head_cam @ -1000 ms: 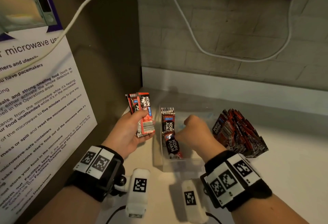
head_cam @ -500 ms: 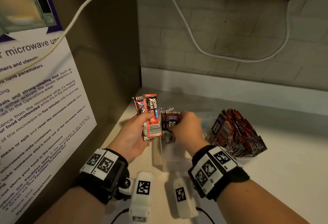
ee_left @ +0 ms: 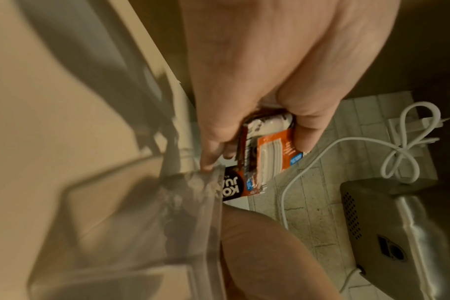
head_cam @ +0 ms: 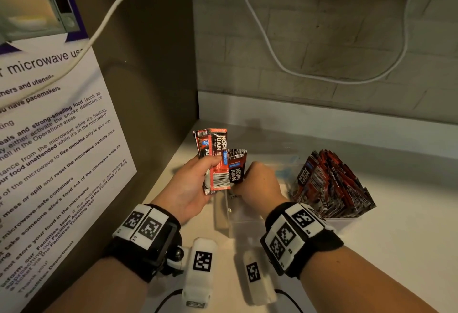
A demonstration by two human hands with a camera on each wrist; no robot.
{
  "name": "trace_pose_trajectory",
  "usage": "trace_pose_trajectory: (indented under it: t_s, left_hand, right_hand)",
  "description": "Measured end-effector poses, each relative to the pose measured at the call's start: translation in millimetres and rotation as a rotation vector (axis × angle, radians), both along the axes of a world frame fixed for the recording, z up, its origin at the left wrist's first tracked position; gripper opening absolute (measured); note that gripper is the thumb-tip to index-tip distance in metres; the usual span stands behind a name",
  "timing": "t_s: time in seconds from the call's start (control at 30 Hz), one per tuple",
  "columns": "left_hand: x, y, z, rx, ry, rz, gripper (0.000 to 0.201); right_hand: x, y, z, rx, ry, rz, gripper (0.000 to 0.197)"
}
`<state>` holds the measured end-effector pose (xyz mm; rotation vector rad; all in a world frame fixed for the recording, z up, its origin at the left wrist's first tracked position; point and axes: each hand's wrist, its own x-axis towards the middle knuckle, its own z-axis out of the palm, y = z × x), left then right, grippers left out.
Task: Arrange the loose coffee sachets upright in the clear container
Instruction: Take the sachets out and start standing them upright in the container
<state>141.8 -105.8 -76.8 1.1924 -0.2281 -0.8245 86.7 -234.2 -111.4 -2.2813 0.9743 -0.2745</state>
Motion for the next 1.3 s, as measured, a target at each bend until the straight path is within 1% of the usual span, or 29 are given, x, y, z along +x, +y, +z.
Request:
trace_pose_trajectory:
  t_s: [0.2, 0.27, 0.33, 0.37, 0.43, 0.47, 0.53, 0.6, 0.67, 0.7, 0.83, 0.9, 1.0, 1.07, 1.17, 1.23, 1.3]
  left_hand:
    - [4.7, 4.6, -0.7, -0.035, -0.002, 0.010, 0.030]
    - [6.2, 5.1, 1.2, -0.035, -0.020, 0.032, 0.028]
    - [8.8, 4.5, 3.6, -0.033, -0.048, 0.062, 0.021]
    - [9.6, 4.0, 5.1, -0.034, -0.056, 0.073, 0.015]
    - [10.0, 2.3, 7.6, -0.036, -0.070, 0.069, 0.009]
    - [8.7, 1.0, 8.8, -0.037, -0.082, 0.053, 0.010]
    - [4.6, -2.1, 9.6, -0.029, -0.125, 0.017, 0.018]
    - [0.1, -5.3, 9.5, -0.007, -0.176, -0.005, 0.020]
    - [-2.6, -7.2, 9.3, -0.001, -0.200, -0.014, 0.018]
    - [-2.6, -7.0, 8.9, 0.000, -0.206, -0.018, 0.020]
    - [-0.9, -3.4, 8.4, -0.014, -0.184, -0.070, 0.038]
    - [-1.1, -2.0, 9.8, -0.044, -0.156, -0.077, 0.042]
    - [0.5, -1.9, 11.8, -0.086, -0.103, -0.042, 0.044]
    - [1.5, -3.7, 13.4, -0.112, -0.079, -0.026, 0.039]
    - [-0.6, -7.9, 16.1, -0.134, -0.083, -0.022, 0.017]
    - [-2.8, -9.6, 17.5, -0.105, -0.110, 0.015, 0.019]
    - [-1.0, -10.4, 16.1, -0.065, -0.153, 0.084, 0.026]
  right_hand:
    - [-5.4, 2.7, 7.5, -0.002, 0.053, 0.005, 0.027]
    - [-9.9, 3.1, 14.9, -0.004, 0.071, 0.014, 0.034]
    - [-15.9, 3.8, 26.6, -0.020, 0.075, 0.013, 0.034]
    - [-19.3, 4.4, 32.9, -0.028, 0.045, 0.000, 0.033]
    - [-23.8, 6.5, 43.4, -0.017, -0.109, -0.005, 0.025]
    - [-25.5, 8.5, 48.7, 0.039, -0.216, 0.009, 0.019]
    - [-28.5, 13.9, 59.2, 0.265, -0.395, 0.049, 0.013]
    - [-31.7, 18.2, 67.4, 0.466, -0.450, 0.080, 0.012]
    - [-36.1, 19.1, 72.5, 0.556, -0.465, 0.104, 0.013]
    - [-38.3, 18.6, 73.5, 0.581, -0.475, 0.115, 0.014]
    - [-43.0, 15.6, 71.4, 0.649, -0.511, 0.147, 0.008]
    - [-43.5, 14.8, 70.1, 0.658, -0.523, 0.143, 0.006]
    - [-43.9, 13.9, 69.8, 0.736, -0.526, 0.136, 0.013]
    - [-44.7, 14.8, 69.7, 0.829, -0.497, 0.172, 0.017]
    - [-45.1, 18.8, 68.1, 0.897, -0.445, 0.244, 0.024]
    - [-45.2, 18.8, 70.2, 0.860, -0.440, 0.212, 0.025]
    - [-46.4, 17.3, 73.1, 0.770, -0.469, 0.150, 0.023]
